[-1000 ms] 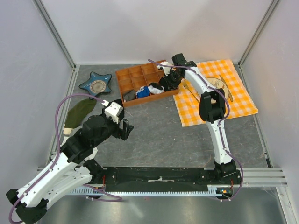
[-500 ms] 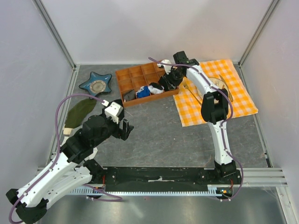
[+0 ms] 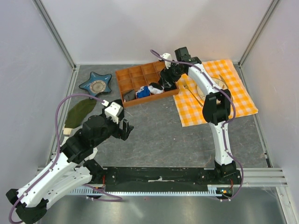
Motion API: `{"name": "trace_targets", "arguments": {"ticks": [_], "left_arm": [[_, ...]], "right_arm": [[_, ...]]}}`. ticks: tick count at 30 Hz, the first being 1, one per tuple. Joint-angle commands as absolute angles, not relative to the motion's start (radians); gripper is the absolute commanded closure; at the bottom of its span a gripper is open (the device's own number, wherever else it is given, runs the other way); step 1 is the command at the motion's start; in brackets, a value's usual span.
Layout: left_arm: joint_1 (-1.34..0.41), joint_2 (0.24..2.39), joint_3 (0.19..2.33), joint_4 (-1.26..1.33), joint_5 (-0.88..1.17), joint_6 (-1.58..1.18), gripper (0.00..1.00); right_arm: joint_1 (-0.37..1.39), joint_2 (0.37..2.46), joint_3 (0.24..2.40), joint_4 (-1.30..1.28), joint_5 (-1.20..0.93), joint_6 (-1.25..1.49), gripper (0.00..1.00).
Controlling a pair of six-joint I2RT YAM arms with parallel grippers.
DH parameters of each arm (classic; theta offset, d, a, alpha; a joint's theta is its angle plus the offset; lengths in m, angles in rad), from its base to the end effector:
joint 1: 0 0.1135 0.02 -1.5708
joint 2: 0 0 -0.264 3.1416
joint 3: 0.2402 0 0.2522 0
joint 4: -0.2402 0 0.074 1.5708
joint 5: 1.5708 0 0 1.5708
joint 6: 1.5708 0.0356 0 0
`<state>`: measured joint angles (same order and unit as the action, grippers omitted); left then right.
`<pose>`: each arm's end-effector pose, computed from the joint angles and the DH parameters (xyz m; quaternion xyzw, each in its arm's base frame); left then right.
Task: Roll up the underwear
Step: Place the underwear in the storage box.
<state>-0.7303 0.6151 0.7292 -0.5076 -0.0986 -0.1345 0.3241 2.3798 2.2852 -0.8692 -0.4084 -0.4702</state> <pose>0.1081 -0.0921 0.3114 0.2177 0.8021 -0.1952 0.5207 0.4898 0.1794 0.2447 -0.4173 0.8383 0.1716 0.3060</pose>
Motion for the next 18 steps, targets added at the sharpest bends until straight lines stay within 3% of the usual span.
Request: {"name": "trace_targets", "arguments": {"ticks": [1,15,18], "left_arm": [[-0.727,0.609,0.73,-0.499,-0.092,-0.091,0.14],[-0.727,0.624,0.733,-0.499,-0.09,-0.089,0.14],[-0.726,0.623,0.733,-0.499,-0.091,-0.089,0.14]], "right_arm": [[0.321,2.375,2.321,-0.733,-0.44,-0.393,0.11],[0.321,2.491,2.372,-0.687,-0.44,-0.35,0.12],[0.321,2.491,2.364,-0.689,-0.445,-0.351,0.32]]}}
